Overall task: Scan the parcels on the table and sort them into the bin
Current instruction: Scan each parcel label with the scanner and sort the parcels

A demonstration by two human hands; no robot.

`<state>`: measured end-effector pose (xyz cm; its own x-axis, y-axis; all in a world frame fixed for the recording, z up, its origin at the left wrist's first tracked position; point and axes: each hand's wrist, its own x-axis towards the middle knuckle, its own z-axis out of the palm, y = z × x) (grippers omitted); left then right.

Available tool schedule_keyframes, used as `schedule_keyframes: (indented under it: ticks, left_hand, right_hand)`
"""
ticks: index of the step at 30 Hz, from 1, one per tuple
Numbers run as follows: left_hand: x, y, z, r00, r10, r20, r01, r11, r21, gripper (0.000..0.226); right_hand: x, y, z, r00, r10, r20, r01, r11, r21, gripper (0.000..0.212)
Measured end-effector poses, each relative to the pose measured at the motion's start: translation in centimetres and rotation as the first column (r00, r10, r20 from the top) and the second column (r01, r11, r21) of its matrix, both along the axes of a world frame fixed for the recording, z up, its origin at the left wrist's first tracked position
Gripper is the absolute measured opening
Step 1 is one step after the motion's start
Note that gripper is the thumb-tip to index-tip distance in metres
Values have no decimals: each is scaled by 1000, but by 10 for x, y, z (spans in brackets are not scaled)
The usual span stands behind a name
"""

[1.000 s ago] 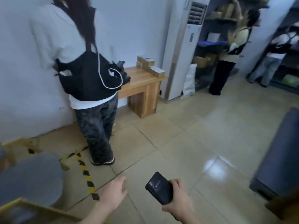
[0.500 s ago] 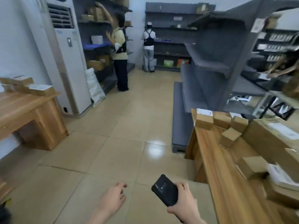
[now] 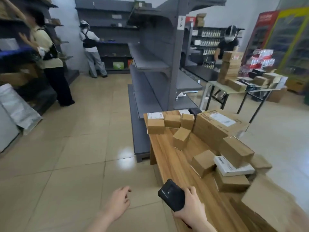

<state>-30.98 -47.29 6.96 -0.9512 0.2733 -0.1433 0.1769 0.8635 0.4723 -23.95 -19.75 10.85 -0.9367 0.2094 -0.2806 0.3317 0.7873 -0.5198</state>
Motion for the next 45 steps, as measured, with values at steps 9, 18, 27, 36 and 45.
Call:
schedule_keyframes:
  ticks: [9,18,27,36,45]
  left_hand:
    - [-102,90,-16,974,-216,73,215,976,28,36]
    - [-252,174,-31,892,-447,71,447,894,17,40]
    - [-354,274,-24,806,-591,-6,589,804,-84,61]
    - [-384,299,-38,743,-669,-30,633,717,-293,70]
    - [-418,246,-45,849,-509,143,522,849,-75,54]
  right_hand:
    - [-54,61,-4,969,-248,-5,248,969,-9,89]
    - [-149,87,-13,878,-479,6,478,878,27,90]
    - [-218,110,-21,744,-667,42,666,745,38,90]
    - [-247,116,-21,709,-702,64,703,711,7,105]
    - [-281,114,-13,766,-640,54,642,766,-24,112]
